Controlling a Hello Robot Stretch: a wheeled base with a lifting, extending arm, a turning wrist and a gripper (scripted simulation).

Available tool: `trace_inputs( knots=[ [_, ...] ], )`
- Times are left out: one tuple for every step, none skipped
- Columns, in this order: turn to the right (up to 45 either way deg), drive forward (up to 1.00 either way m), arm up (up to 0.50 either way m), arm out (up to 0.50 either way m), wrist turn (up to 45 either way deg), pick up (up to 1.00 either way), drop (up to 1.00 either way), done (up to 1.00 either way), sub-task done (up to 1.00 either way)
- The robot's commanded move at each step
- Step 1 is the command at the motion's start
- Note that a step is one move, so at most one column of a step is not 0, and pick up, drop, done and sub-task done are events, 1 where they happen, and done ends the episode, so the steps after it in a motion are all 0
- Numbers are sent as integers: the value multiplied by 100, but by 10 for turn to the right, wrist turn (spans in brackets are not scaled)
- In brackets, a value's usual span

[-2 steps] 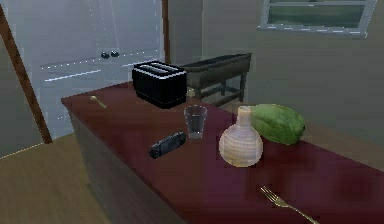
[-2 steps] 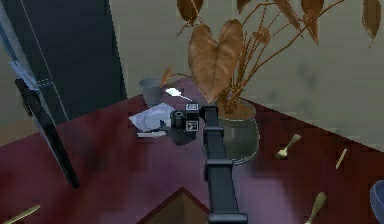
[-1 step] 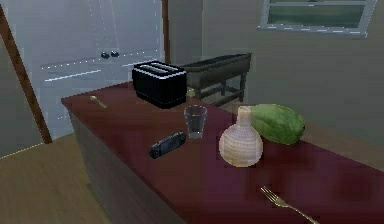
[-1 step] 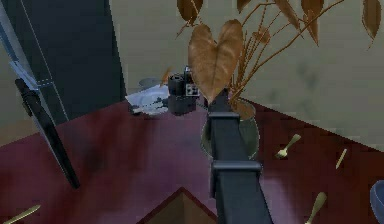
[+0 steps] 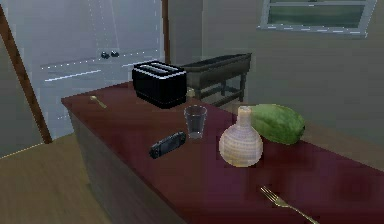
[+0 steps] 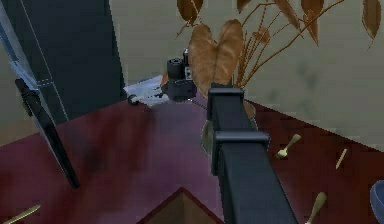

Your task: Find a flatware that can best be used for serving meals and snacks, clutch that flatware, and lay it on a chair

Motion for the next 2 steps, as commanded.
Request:
trace_inputs(
  knots=[
    [0,0,0,0,-450,0,0,0,0],
    [0,0,0,0,-450,0,0,0,0]
  ],
)
